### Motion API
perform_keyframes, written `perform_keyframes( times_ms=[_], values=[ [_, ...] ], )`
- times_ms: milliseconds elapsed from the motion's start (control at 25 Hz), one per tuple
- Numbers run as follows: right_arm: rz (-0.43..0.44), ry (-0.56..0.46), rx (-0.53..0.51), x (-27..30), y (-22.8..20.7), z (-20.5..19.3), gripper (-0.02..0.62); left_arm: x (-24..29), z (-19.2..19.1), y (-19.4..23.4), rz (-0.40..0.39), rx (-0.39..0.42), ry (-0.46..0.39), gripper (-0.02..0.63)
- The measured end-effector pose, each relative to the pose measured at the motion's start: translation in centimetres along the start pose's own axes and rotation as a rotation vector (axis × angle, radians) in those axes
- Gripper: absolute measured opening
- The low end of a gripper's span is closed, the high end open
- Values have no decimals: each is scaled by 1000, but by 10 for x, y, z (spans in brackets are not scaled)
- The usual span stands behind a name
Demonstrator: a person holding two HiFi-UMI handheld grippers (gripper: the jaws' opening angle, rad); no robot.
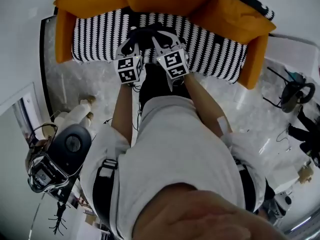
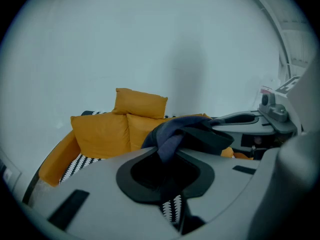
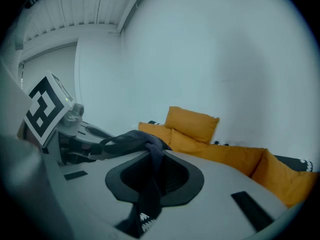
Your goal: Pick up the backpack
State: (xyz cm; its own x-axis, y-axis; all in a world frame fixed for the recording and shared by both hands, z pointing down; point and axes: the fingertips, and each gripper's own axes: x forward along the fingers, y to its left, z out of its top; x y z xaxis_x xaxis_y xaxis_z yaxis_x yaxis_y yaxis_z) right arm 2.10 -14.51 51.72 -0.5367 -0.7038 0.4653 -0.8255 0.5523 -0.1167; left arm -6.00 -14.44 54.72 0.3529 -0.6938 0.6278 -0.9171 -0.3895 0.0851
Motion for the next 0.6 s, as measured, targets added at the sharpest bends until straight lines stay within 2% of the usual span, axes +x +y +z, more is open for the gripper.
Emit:
perform_keyframes(
  times_ms=[360, 600],
  values=[
    [-104, -53, -6, -69, -43, 7, 67, -5, 31, -74, -38, 22, -42, 54],
    [-189, -133, 21, -119, -63, 22, 67, -20, 60, -119, -70, 90, -108, 54]
  ],
)
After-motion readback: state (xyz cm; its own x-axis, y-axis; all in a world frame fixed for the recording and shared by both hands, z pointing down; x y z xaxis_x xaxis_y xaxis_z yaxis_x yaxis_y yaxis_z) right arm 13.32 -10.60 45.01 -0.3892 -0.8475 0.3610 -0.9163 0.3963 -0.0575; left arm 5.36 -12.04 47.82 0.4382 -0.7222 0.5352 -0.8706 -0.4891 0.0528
